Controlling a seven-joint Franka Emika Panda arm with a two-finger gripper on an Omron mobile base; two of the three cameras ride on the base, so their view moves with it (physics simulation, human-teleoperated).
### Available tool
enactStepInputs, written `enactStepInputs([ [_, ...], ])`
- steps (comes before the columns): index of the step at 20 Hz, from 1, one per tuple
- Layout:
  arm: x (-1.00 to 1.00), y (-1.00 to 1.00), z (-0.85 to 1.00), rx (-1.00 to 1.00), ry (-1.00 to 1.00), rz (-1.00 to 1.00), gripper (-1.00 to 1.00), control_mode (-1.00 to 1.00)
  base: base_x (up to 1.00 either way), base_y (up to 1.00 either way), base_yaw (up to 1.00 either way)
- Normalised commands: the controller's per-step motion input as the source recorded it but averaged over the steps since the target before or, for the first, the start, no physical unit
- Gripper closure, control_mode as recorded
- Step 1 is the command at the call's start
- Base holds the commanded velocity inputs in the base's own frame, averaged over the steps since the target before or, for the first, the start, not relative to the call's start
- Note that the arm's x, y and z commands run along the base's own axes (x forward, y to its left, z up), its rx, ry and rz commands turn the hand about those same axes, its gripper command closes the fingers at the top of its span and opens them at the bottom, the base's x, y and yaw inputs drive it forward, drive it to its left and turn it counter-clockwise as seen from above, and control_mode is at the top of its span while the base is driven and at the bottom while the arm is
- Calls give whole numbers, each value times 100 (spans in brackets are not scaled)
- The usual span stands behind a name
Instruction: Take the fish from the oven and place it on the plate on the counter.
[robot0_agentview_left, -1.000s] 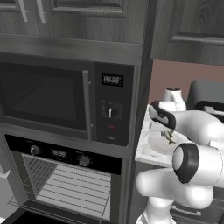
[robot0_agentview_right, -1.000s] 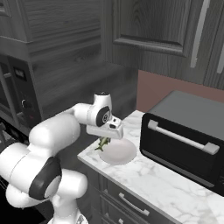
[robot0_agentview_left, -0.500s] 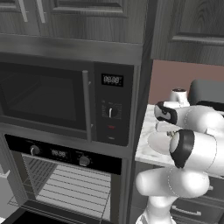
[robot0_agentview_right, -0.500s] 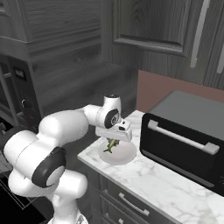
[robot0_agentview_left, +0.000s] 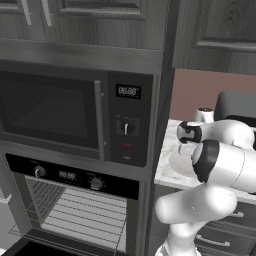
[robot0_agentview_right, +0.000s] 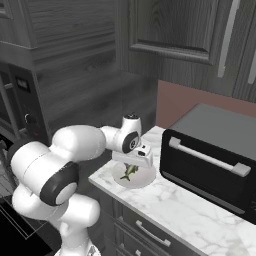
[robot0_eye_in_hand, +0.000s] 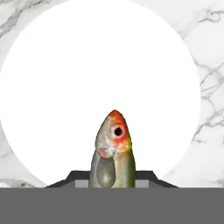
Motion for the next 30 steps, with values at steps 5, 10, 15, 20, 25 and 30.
enactStepInputs([
  [5,1,3,-34,0,0,0,100,-100,0,0,0],
  [10,22,3,-5,0,0,0,100,-100,0,0,0],
  [15,36,4,0,0,0,0,100,-100,0,0,0],
  [20,6,1,0,0,0,0,100,-100,0,0,0],
  [25,2,0,0,0,0,0,100,-100,0,0,0],
  [30,0,0,0,0,0,0,-100,-100,0,0,0],
])
